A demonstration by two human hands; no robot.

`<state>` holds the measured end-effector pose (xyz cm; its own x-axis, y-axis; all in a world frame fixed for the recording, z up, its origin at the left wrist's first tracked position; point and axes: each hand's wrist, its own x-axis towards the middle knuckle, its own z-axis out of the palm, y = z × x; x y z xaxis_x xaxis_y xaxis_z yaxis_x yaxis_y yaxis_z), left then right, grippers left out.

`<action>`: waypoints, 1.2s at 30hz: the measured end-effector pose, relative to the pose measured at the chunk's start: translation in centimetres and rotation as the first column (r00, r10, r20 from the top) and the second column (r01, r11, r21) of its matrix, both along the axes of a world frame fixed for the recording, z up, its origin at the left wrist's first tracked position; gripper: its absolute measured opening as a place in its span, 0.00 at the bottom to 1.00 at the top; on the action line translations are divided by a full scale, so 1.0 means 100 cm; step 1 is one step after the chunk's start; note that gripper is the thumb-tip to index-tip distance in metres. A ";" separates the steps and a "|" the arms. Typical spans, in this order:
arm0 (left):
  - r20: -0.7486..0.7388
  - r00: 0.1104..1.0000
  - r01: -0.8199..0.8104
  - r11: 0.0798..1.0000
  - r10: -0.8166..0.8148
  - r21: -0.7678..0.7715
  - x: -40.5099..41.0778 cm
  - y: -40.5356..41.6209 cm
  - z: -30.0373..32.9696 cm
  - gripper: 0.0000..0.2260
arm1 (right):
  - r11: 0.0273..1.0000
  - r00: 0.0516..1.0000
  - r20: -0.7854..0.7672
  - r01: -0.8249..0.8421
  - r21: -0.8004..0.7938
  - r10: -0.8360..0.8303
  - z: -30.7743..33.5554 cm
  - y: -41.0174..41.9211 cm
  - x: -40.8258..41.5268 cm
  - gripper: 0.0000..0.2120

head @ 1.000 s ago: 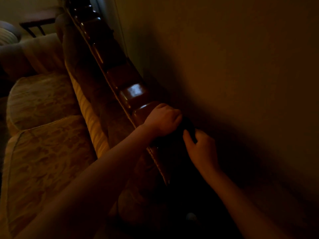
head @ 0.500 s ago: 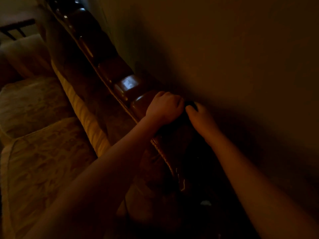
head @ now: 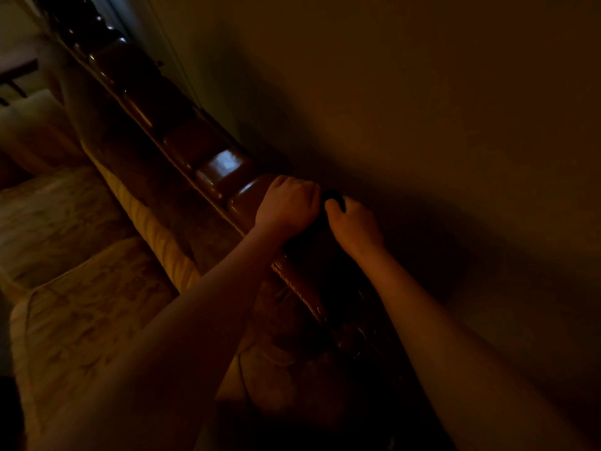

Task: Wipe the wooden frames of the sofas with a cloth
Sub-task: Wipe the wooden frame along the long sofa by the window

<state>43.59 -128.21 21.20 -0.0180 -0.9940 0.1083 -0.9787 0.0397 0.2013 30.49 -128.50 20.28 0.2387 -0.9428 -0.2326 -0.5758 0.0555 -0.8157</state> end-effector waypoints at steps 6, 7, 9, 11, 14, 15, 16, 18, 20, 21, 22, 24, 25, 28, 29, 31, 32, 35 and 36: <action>-0.034 0.999 0.002 1.000 -0.001 0.015 0.003 0.001 0.004 0.16 | 0.998 0.997 0.072 0.005 0.062 -0.010 -0.001 0.000 -0.010 0.15; -0.055 0.998 0.006 1.000 -0.005 0.020 0.003 0.001 0.005 0.16 | 0.998 0.997 0.073 0.005 0.058 -0.009 0.002 0.003 -0.012 0.15; -0.103 0.995 0.014 0.999 -0.011 0.033 0.004 0.003 0.007 0.14 | 1.000 0.998 0.058 0.002 0.001 -0.002 0.004 0.015 -0.014 0.14; -0.120 0.992 0.037 0.999 -0.033 0.034 0.004 0.004 0.010 0.12 | 0.981 0.998 -0.063 0.013 -0.194 -0.026 0.002 0.031 -0.012 0.14; -0.168 0.985 0.058 0.997 -0.049 0.045 0.007 0.005 0.012 0.12 | 0.930 0.962 -0.261 -0.021 -0.366 -0.080 0.000 0.042 0.001 0.17; -0.201 0.978 0.062 0.997 -0.052 0.044 0.009 0.005 0.011 0.13 | 0.935 0.949 -0.305 -0.032 -0.352 -0.082 0.001 0.038 0.006 0.19; -0.241 0.969 0.061 0.997 -0.050 0.039 0.010 0.006 0.010 0.15 | 0.949 0.944 -0.319 -0.026 -0.314 -0.080 -0.001 0.029 0.011 0.19; -0.306 0.951 0.060 0.998 -0.048 0.031 0.011 0.006 0.010 0.17 | 0.976 0.965 -0.243 0.040 -0.214 -0.093 -0.004 0.006 0.017 0.19; -0.323 0.943 0.090 0.996 -0.080 0.015 0.010 0.007 0.011 0.17 | 0.985 0.977 -0.178 0.092 -0.146 -0.117 -0.004 -0.009 0.018 0.15; -0.338 0.936 0.105 0.994 -0.098 0.002 0.010 0.008 0.011 0.16 | 0.984 0.974 -0.189 0.094 -0.150 -0.121 -0.003 -0.011 0.018 0.13; -0.362 0.925 0.118 0.993 -0.113 -0.009 0.011 0.008 0.011 0.16 | 0.978 0.969 -0.204 0.106 -0.178 -0.142 -0.002 -0.007 0.019 0.13; -0.439 0.887 0.146 0.989 -0.141 -0.022 0.016 0.009 0.009 0.15 | 0.942 0.957 -0.190 0.158 -0.296 -0.220 0.000 0.012 0.023 0.13; -0.486 0.860 0.166 0.986 -0.159 -0.029 0.020 0.010 0.008 0.15 | 0.902 0.944 -0.187 0.180 -0.393 -0.270 0.001 0.027 0.027 0.14; -0.607 0.768 0.240 0.970 -0.205 -0.025 0.027 0.018 0.009 0.15 | 0.694 0.852 -0.246 0.175 -0.698 -0.462 -0.009 0.082 0.051 0.13; -0.640 0.735 0.267 0.963 -0.224 -0.030 0.028 0.022 0.010 0.15 | 0.626 0.826 -0.225 0.187 -0.757 -0.517 -0.018 0.098 0.060 0.13; -0.689 0.667 0.324 0.943 -0.283 -0.073 0.030 0.031 0.008 0.15 | 0.523 0.795 -0.135 0.251 -0.815 -0.592 -0.034 0.116 0.070 0.15; -0.693 0.644 0.350 0.930 -0.324 -0.109 0.031 0.036 0.007 0.16 | 0.485 0.785 -0.100 0.271 -0.832 -0.611 -0.040 0.119 0.071 0.16; -0.627 0.636 0.416 0.884 -0.450 -0.213 0.033 0.044 0.001 0.18 | 0.500 0.769 -0.139 0.256 -0.827 -0.624 -0.040 0.115 0.068 0.17; -0.576 0.657 0.429 0.870 -0.486 -0.244 0.032 0.045 -0.001 0.18 | 0.540 0.768 -0.164 0.265 -0.799 -0.619 -0.035 0.108 0.066 0.17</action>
